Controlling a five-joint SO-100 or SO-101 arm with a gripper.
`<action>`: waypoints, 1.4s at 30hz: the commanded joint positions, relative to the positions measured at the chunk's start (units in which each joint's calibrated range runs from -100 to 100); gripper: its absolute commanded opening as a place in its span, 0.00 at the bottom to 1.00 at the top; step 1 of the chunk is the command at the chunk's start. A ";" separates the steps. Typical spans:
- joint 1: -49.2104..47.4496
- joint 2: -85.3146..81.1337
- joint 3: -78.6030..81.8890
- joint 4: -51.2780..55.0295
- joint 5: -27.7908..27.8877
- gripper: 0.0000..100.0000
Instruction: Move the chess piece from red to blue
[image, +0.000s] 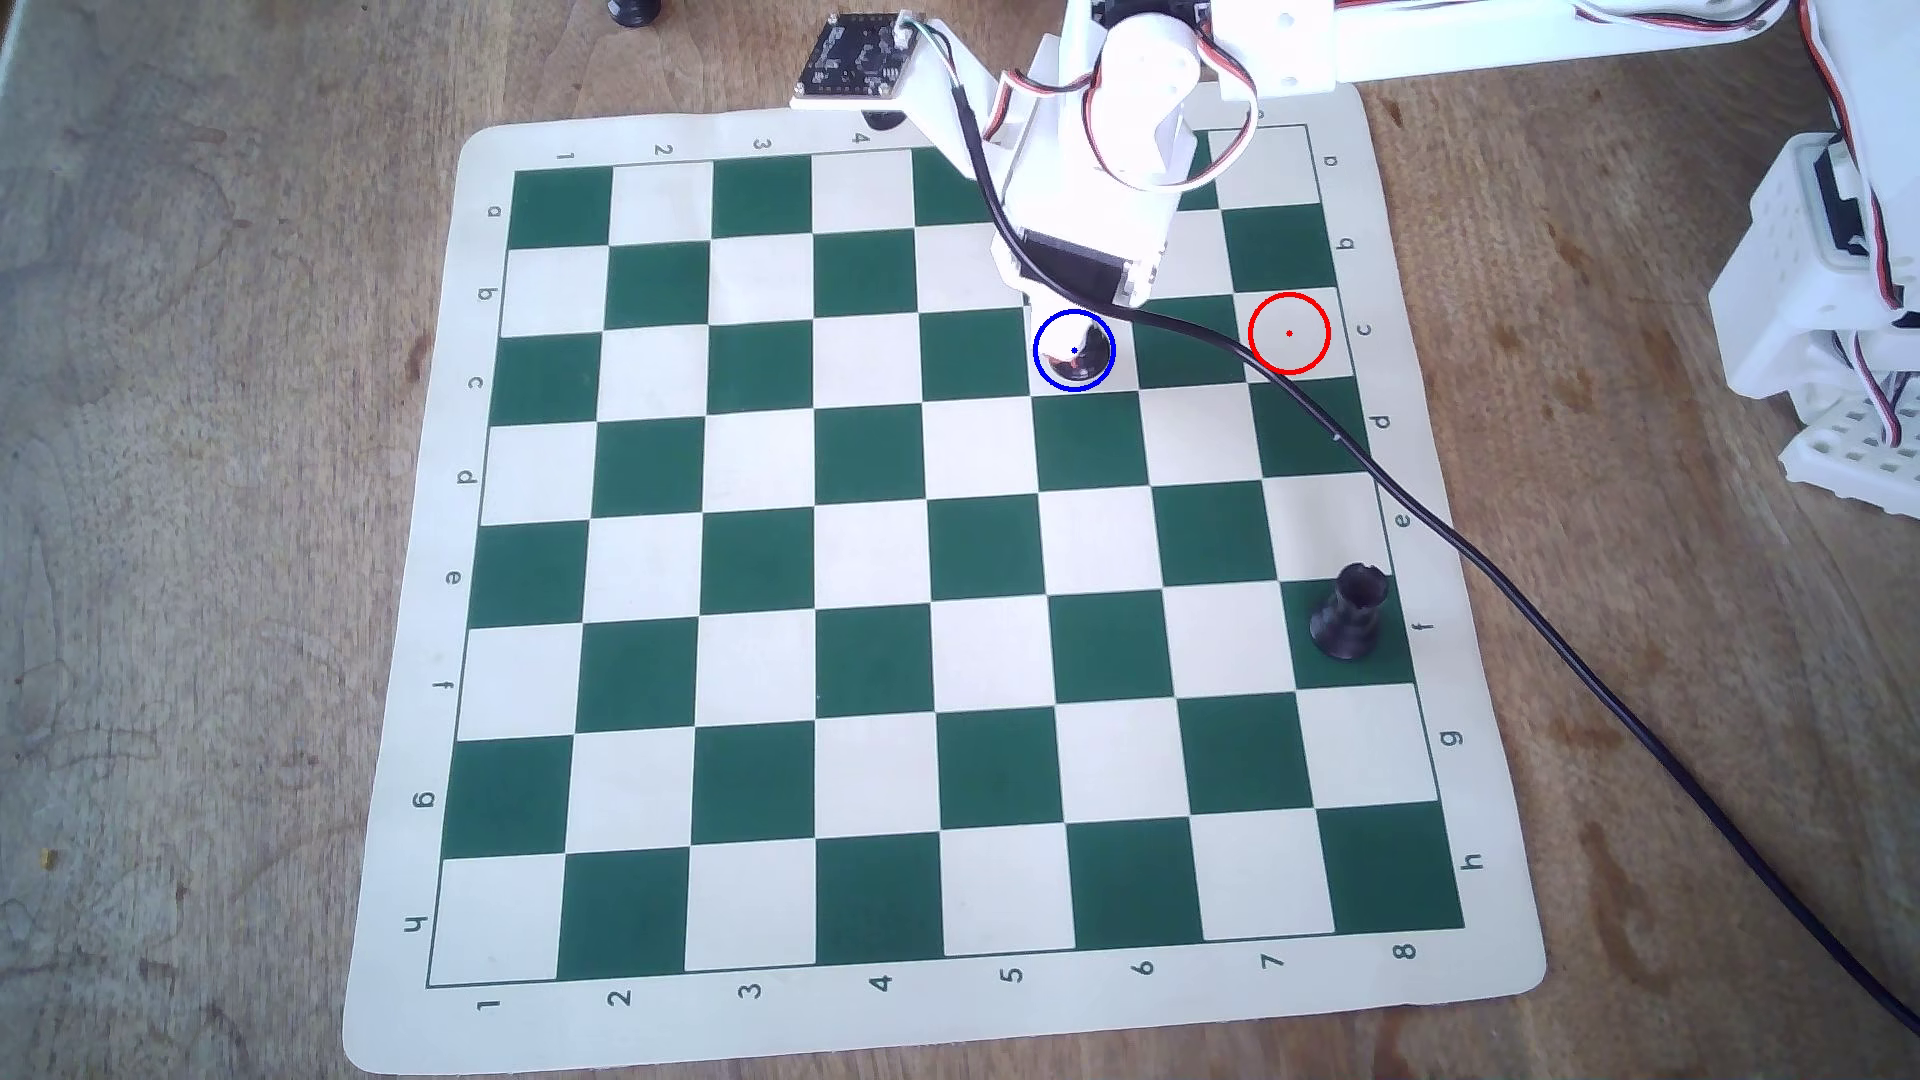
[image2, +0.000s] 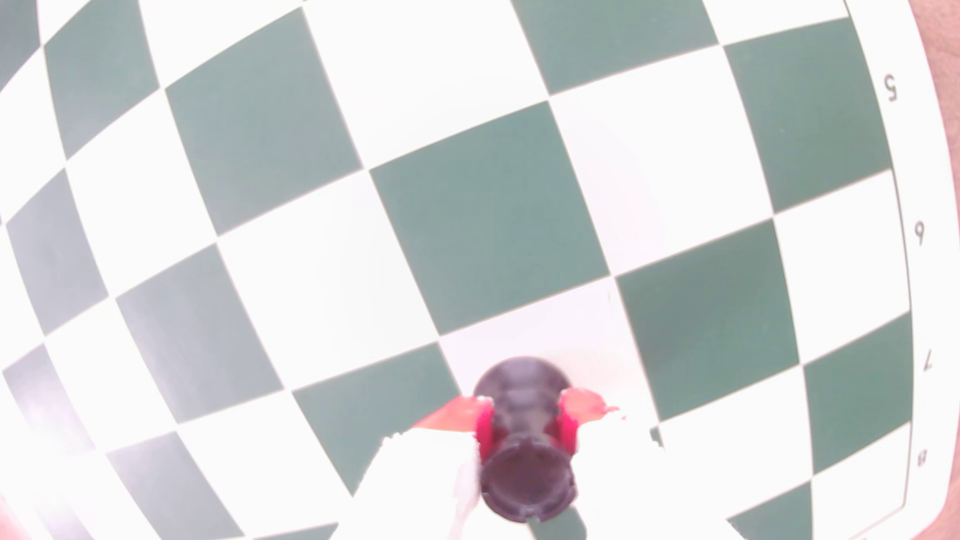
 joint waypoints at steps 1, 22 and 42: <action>0.43 -1.93 -0.63 -0.44 0.29 0.00; 2.00 -1.34 1.54 -2.08 0.49 0.08; 3.48 -16.19 1.45 -3.55 0.24 0.17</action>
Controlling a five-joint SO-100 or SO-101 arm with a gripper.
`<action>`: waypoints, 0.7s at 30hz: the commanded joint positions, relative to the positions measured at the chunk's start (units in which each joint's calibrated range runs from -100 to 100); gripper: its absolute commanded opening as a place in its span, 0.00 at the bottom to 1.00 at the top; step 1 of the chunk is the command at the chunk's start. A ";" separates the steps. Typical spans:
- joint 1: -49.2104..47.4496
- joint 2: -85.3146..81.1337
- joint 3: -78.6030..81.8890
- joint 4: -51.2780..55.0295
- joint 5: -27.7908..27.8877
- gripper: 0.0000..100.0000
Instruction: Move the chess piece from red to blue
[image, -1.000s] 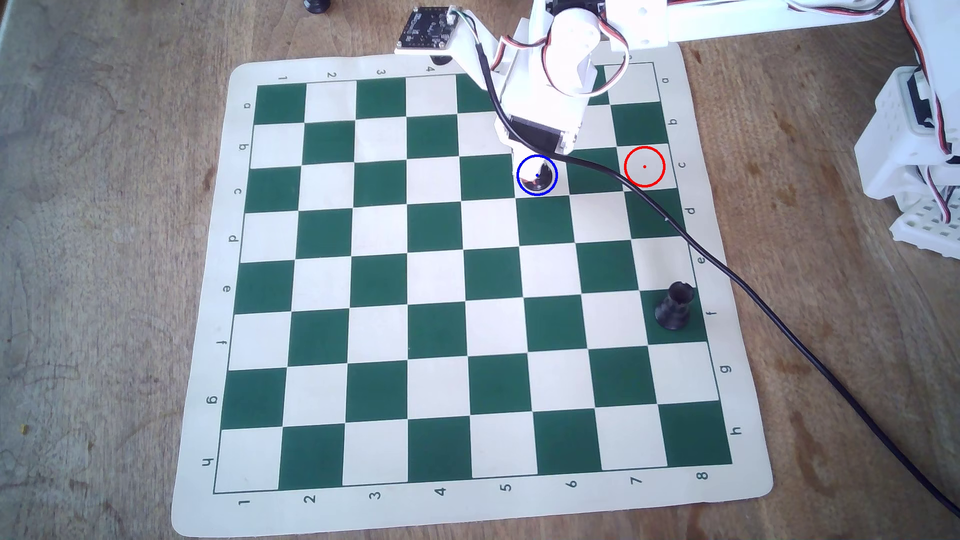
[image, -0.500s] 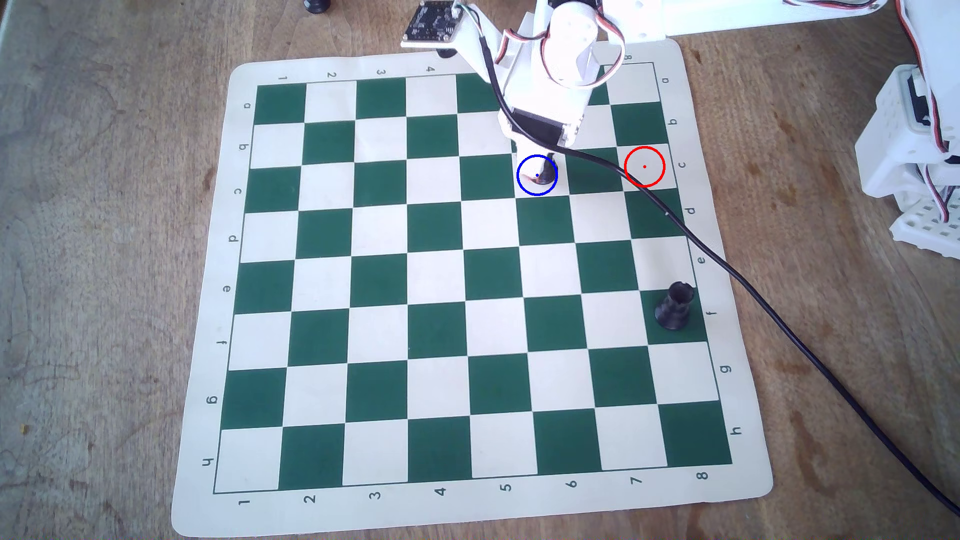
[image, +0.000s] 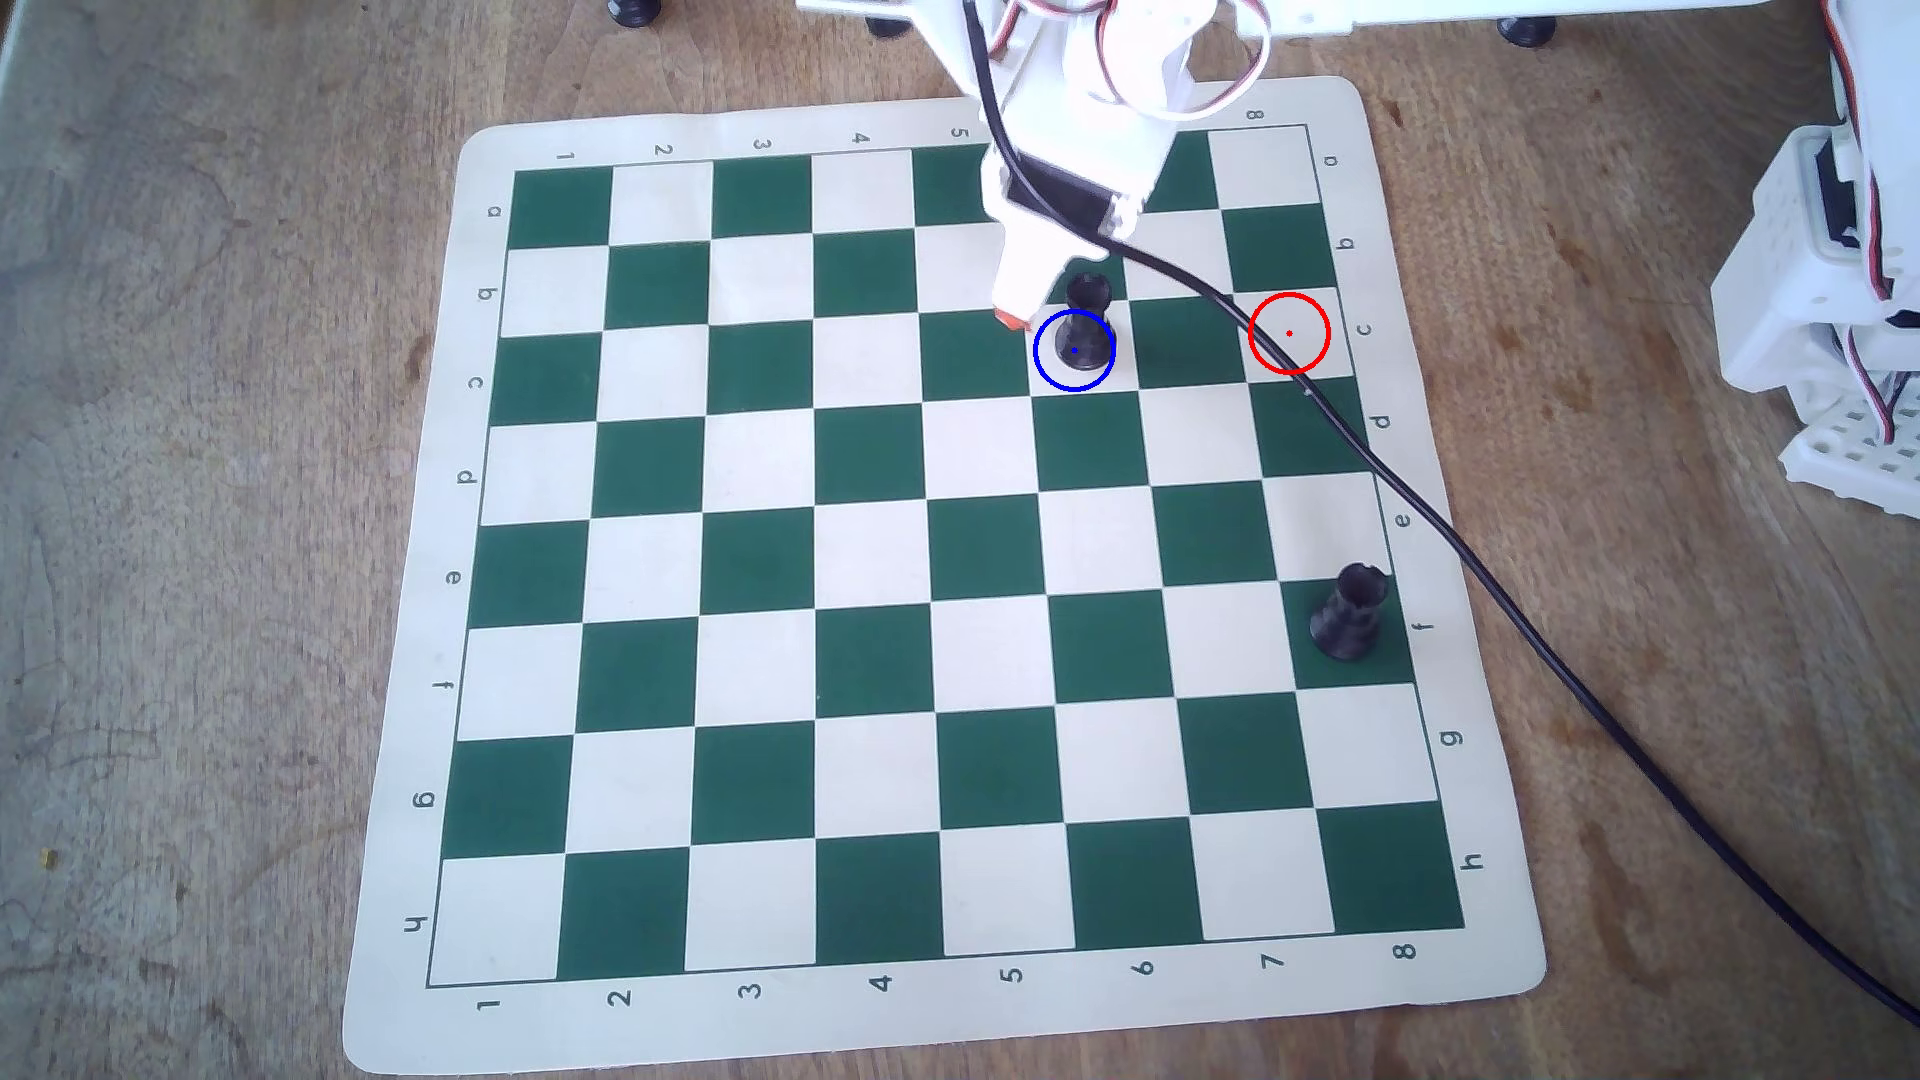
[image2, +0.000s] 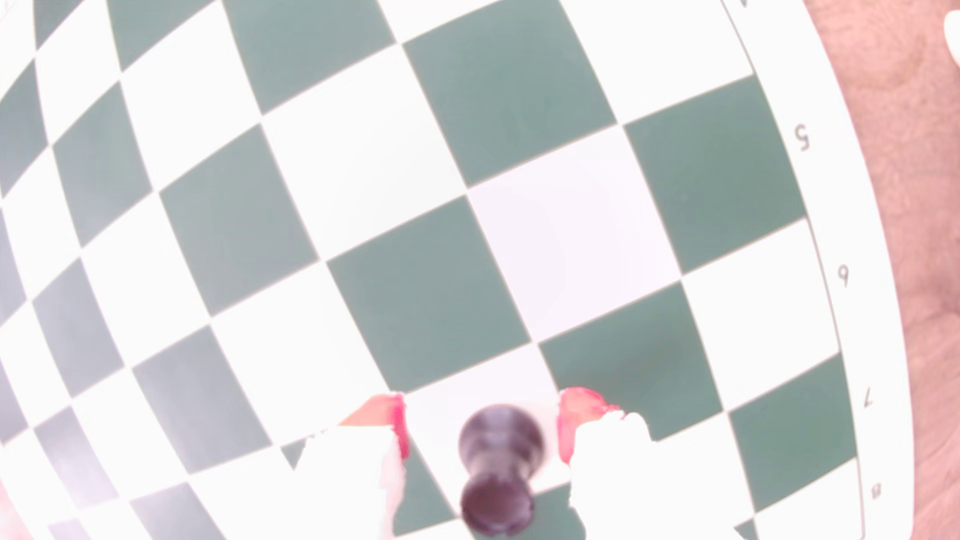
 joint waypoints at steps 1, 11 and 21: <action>-0.22 -12.27 -1.53 3.04 0.10 0.17; -2.73 -24.33 -0.99 22.04 1.12 0.06; -4.76 -52.68 21.41 16.06 -0.73 0.00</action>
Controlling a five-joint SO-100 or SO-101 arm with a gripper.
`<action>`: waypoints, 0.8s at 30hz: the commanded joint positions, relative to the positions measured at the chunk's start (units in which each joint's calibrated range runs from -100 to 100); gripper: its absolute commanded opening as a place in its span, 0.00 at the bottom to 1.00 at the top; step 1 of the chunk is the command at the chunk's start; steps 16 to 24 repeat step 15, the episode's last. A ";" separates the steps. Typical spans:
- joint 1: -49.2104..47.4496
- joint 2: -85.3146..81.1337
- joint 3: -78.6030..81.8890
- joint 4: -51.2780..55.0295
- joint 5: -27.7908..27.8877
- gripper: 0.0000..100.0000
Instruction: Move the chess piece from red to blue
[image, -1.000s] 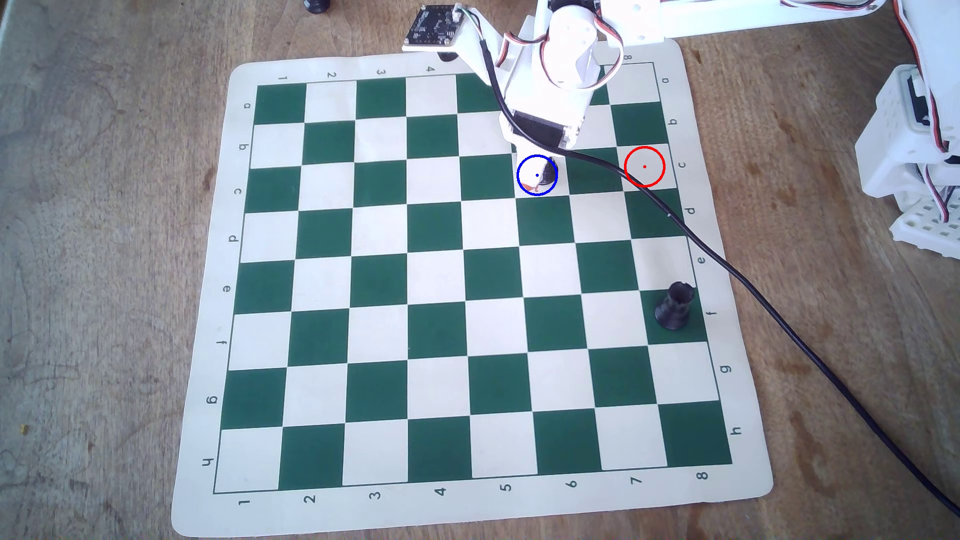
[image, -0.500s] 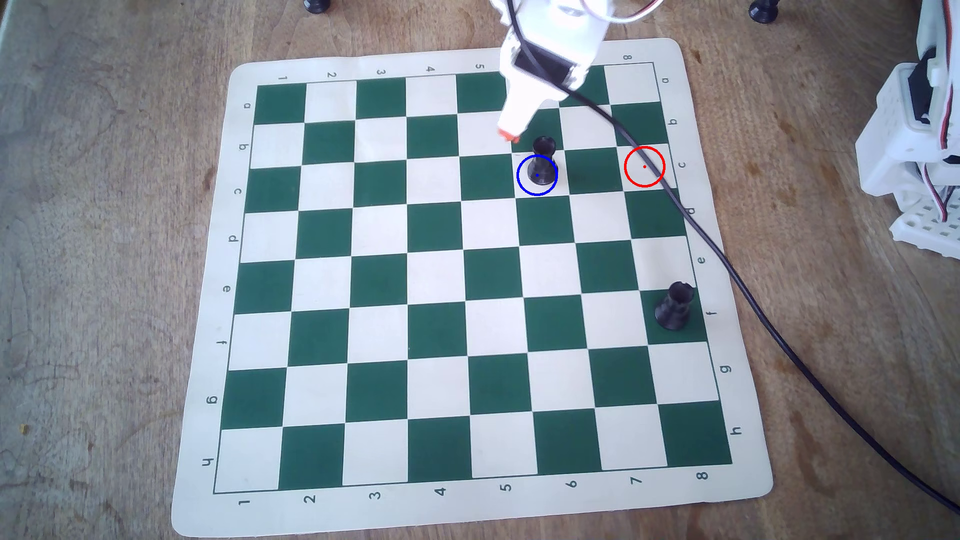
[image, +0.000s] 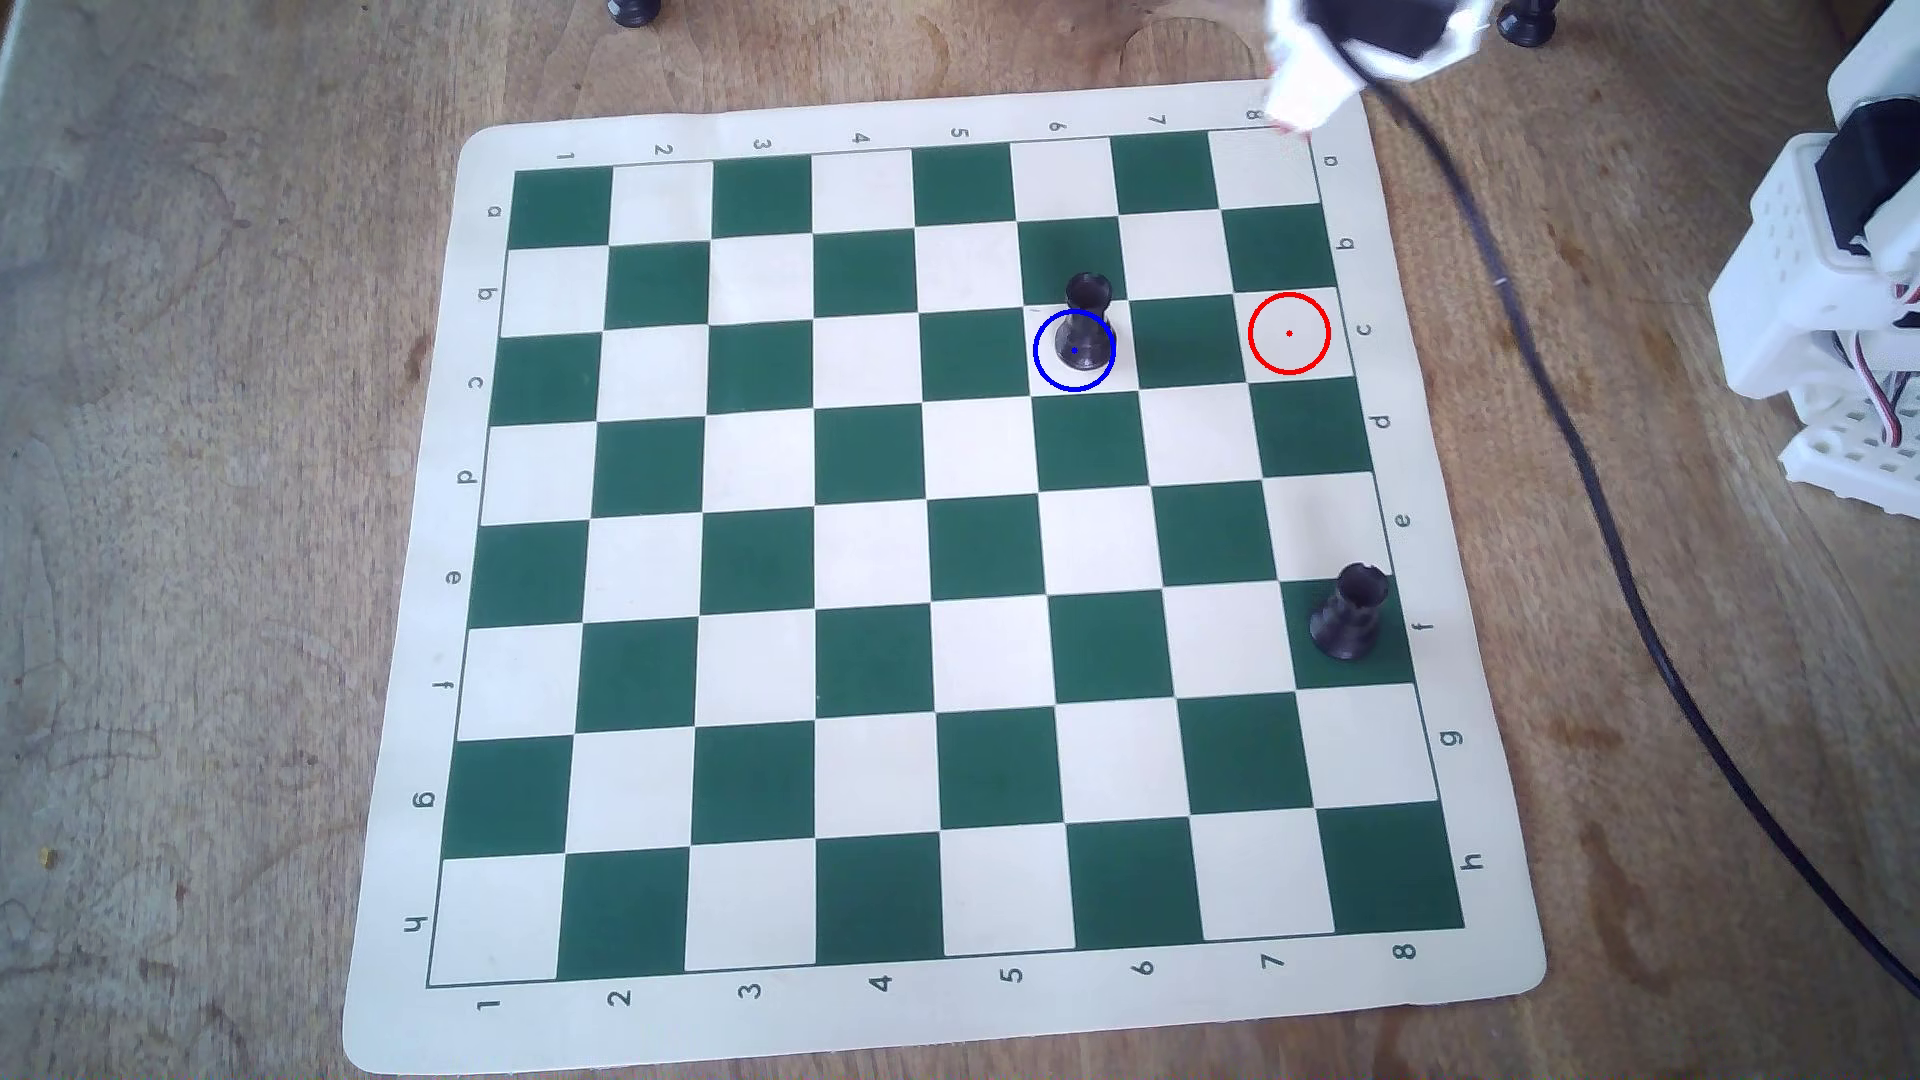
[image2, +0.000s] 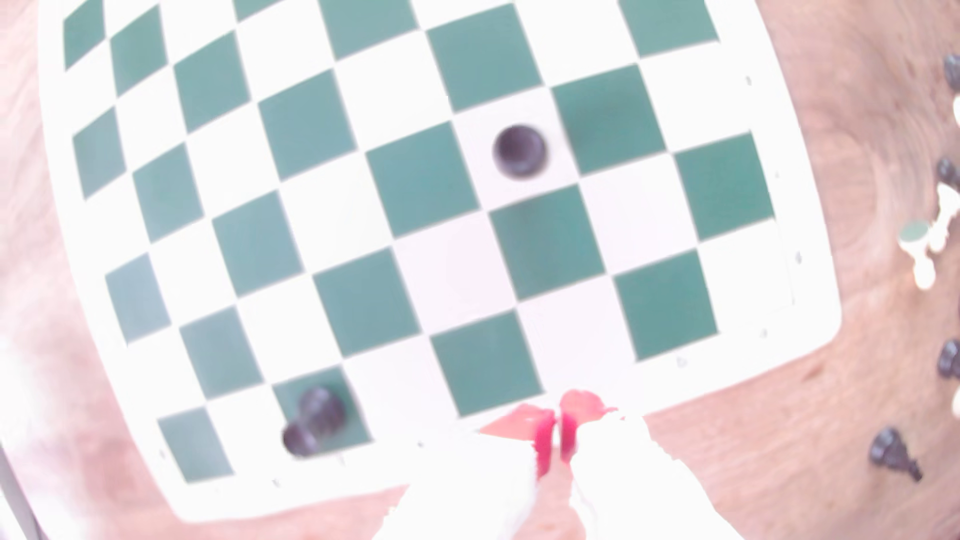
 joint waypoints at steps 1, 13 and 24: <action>-0.39 -25.79 23.60 -16.13 -1.22 0.00; 6.34 -53.46 47.54 -69.94 7.13 0.01; 5.56 -58.81 60.41 -96.97 8.84 0.01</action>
